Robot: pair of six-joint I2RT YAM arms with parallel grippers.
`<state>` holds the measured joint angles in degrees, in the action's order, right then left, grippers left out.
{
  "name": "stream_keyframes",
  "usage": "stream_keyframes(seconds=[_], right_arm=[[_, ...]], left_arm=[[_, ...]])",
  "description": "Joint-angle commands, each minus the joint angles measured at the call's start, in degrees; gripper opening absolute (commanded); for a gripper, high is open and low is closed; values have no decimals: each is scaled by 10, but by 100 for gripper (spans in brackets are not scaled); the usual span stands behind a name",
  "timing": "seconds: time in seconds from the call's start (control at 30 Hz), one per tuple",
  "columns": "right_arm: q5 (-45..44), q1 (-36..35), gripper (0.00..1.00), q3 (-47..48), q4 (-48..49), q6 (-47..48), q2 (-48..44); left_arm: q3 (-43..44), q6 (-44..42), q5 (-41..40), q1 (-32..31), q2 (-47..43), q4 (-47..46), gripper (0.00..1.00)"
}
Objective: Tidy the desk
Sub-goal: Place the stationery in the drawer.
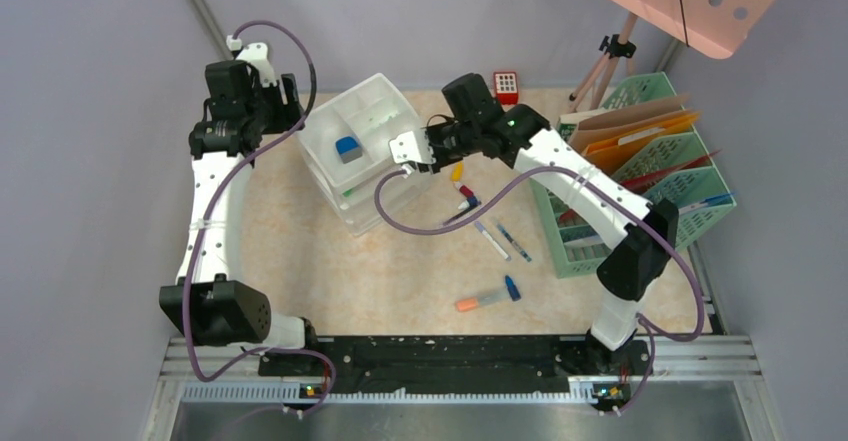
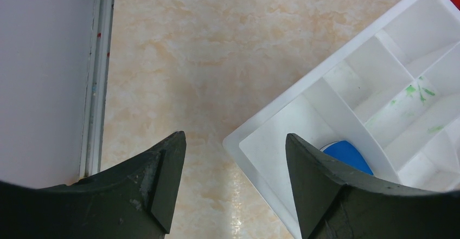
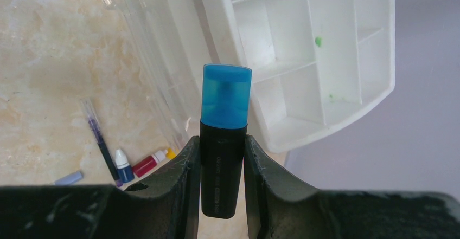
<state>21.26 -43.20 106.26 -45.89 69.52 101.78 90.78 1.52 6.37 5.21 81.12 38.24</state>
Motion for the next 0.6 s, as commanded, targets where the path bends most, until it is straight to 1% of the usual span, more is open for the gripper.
stream_keyframes(seconds=[0.0, 0.43, 0.57], right_arm=[[29, -19, 5, 31, 6, 57, 3], [16, -41, 8, 42, 17, 88, 32], [4, -51, 10, 40, 20, 99, 41]], left_arm=[[10, -3, -7, 3, -19, -13, 73], [4, -4, -11, 4, -23, -19, 73], [2, -3, -10, 4, -23, -19, 73]])
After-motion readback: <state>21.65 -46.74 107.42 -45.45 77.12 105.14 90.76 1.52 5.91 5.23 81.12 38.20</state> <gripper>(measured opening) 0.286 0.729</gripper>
